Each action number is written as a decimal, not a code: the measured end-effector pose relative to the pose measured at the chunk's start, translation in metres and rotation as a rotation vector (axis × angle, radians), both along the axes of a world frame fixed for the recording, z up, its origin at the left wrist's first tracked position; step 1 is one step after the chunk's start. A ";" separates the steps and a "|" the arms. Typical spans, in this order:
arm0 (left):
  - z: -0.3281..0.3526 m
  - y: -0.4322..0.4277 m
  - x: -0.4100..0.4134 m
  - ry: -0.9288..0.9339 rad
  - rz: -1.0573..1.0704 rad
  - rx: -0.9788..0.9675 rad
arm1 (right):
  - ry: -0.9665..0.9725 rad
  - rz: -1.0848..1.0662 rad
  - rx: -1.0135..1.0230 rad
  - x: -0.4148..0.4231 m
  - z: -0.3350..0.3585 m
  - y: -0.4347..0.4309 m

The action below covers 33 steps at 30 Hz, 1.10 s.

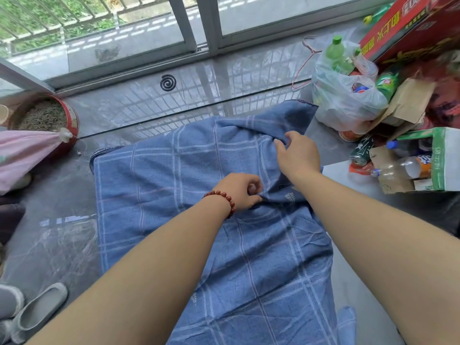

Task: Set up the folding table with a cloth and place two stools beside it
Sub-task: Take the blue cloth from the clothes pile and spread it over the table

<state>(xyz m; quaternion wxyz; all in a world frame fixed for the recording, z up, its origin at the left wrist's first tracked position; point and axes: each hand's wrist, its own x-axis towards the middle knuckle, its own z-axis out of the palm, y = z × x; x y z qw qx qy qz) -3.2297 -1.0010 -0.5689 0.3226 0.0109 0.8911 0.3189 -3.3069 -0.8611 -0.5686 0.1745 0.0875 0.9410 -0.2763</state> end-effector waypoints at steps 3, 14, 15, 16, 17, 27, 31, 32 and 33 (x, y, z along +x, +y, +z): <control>-0.002 -0.001 -0.001 0.019 0.019 0.024 | 0.000 -0.031 0.042 -0.007 -0.006 -0.007; -0.003 -0.005 -0.001 0.055 0.077 0.060 | 0.167 -0.270 -0.014 -0.041 -0.006 -0.019; -0.002 -0.004 -0.002 0.054 0.080 0.061 | 0.176 -0.239 -0.081 -0.044 -0.005 -0.018; -0.001 -0.003 -0.003 0.049 0.080 0.061 | 0.155 -0.191 -0.148 -0.046 -0.004 -0.018; -0.001 -0.003 -0.004 0.045 0.076 0.057 | 0.108 -0.134 -0.193 -0.045 -0.004 -0.019; -0.004 0.004 -0.005 0.125 0.090 -0.018 | 0.098 0.293 0.060 -0.005 -0.017 -0.024; -0.007 0.005 0.002 0.187 0.094 -0.122 | 0.117 0.433 0.099 0.011 -0.020 -0.023; -0.007 0.004 0.005 0.197 0.091 -0.187 | 0.098 0.472 0.122 0.015 -0.021 -0.023; -0.009 0.002 0.009 0.179 0.083 -0.253 | 0.067 0.513 0.154 0.018 -0.023 -0.024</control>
